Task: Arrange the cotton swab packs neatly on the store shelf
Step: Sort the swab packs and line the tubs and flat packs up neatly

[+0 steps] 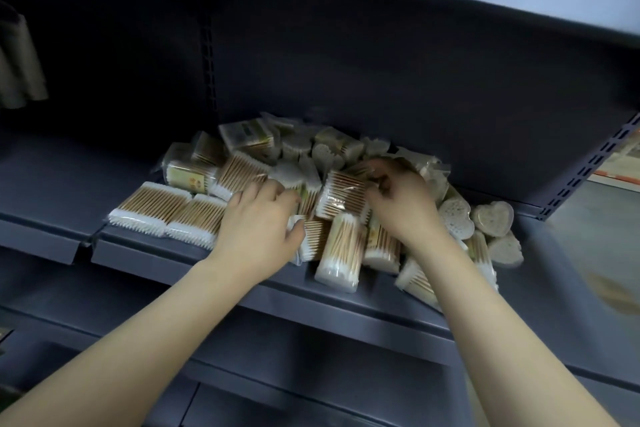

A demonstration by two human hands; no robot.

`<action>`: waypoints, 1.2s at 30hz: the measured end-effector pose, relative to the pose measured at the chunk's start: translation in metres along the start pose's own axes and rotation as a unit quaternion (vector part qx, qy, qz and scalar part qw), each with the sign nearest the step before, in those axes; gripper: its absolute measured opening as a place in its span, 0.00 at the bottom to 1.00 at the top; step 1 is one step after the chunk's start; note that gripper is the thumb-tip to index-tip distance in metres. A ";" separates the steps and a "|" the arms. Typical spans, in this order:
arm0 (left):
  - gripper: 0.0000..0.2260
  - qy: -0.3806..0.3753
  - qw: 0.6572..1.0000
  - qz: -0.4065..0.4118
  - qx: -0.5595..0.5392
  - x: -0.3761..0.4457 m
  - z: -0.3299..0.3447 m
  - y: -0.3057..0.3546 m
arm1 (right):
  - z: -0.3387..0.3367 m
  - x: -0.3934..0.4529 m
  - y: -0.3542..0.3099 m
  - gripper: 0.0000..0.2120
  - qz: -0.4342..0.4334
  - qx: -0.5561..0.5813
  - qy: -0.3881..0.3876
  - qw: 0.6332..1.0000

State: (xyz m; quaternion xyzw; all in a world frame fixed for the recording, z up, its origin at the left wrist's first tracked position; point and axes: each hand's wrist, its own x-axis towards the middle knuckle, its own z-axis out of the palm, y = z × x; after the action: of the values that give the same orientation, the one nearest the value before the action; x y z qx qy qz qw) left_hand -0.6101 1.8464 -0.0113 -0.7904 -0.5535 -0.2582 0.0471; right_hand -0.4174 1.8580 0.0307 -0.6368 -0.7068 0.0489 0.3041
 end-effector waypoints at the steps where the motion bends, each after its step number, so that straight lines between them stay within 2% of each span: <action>1: 0.13 0.001 1.000 0.001 0.000 0.002 0.001 -0.001 | 0.002 0.004 0.000 0.18 0.004 -0.008 -0.017 1.000; 6: 0.10 0.031 0.999 0.014 0.005 0.011 0.006 -0.004 | 0.011 0.017 0.004 0.19 0.004 -0.051 -0.066 0.996; 12: 0.20 0.029 0.999 0.036 0.006 0.021 0.008 -0.001 | 0.012 0.023 0.005 0.18 0.001 -0.074 -0.095 0.993; 18: 0.22 0.007 1.000 0.028 -0.005 0.022 0.015 -0.005 | 0.012 0.025 0.003 0.20 0.001 -0.083 -0.104 0.991; 28: 0.22 -0.006 1.000 0.018 -0.011 0.018 0.015 -0.002 | 0.011 0.027 0.003 0.16 0.006 -0.075 -0.132 0.988; 36: 0.31 -0.021 0.999 0.033 -0.008 0.009 0.014 0.014 | 0.014 0.026 0.005 0.16 0.015 -0.052 -0.142 0.988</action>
State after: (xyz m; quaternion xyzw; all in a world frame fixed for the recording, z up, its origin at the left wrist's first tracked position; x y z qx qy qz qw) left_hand -0.5900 1.8538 -0.0160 -0.8142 -0.5255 -0.2440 0.0376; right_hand -0.4201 1.8878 0.0264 -0.6492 -0.7346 0.1064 0.1662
